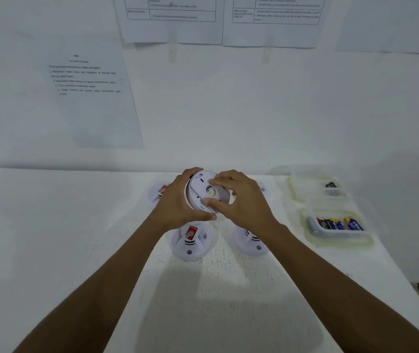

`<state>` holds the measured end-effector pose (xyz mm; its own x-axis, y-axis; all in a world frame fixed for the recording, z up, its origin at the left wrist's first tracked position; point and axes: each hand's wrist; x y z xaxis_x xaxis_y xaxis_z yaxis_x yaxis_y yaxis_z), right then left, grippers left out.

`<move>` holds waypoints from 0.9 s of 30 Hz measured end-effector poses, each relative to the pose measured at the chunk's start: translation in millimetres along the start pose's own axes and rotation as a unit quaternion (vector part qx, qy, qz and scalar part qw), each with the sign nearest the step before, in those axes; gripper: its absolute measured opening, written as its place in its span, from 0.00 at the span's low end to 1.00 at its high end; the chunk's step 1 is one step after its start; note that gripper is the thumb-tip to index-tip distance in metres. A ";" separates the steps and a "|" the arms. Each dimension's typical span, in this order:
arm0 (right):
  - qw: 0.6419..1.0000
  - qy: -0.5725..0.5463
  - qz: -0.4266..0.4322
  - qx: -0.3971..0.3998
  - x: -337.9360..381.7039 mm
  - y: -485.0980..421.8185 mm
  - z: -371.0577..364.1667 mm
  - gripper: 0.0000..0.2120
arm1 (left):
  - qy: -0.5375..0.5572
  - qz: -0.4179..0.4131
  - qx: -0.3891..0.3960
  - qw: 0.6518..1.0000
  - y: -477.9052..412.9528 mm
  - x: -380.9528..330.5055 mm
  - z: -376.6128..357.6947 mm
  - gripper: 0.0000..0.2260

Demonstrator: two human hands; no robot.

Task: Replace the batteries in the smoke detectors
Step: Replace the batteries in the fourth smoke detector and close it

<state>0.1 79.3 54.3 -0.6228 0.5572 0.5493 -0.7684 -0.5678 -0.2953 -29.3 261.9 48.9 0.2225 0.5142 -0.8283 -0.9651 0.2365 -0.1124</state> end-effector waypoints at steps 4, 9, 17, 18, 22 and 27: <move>1.000 0.012 0.012 0.021 2.7 -0.3 7.1 0.23 | -0.043 -0.011 0.013 0.999 1.7 4.4 1.9 0.37; 0.998 0.035 0.011 0.043 4.4 -0.3 10.1 0.21 | -0.057 -0.003 0.000 0.998 3.2 4.6 0.0 0.38; 0.999 -0.008 -0.029 0.016 15.4 2.6 10.9 0.22 | -0.040 0.023 -0.034 0.998 -1.2 -0.2 -5.3 0.49; 0.999 -0.013 -0.037 0.010 15.1 3.1 10.3 0.22 | -0.038 0.018 -0.026 0.999 -1.0 0.0 -6.6 0.47; 0.997 -0.035 -0.070 -0.020 14.9 0.9 6.9 0.24 | -0.058 -0.004 -0.022 0.998 2.8 -0.8 -9.7 0.37; 0.994 -0.049 -0.092 -0.042 15.2 -3.3 6.6 0.19 | -0.042 -0.004 -0.021 0.999 0.1 -1.1 -11.1 0.38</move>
<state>-5.8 85.7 68.7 -0.4567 0.5825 0.6724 -0.8800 -0.4069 -0.2452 -31.2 252.2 43.7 0.2395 0.5803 -0.7784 -0.9678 0.2070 -0.1434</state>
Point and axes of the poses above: each hand's wrist, its own y-axis away from the middle knuckle, its own z-axis out of the back of the hand, x = y × z, and after that the axes turned 12 degrees about x, right-handed
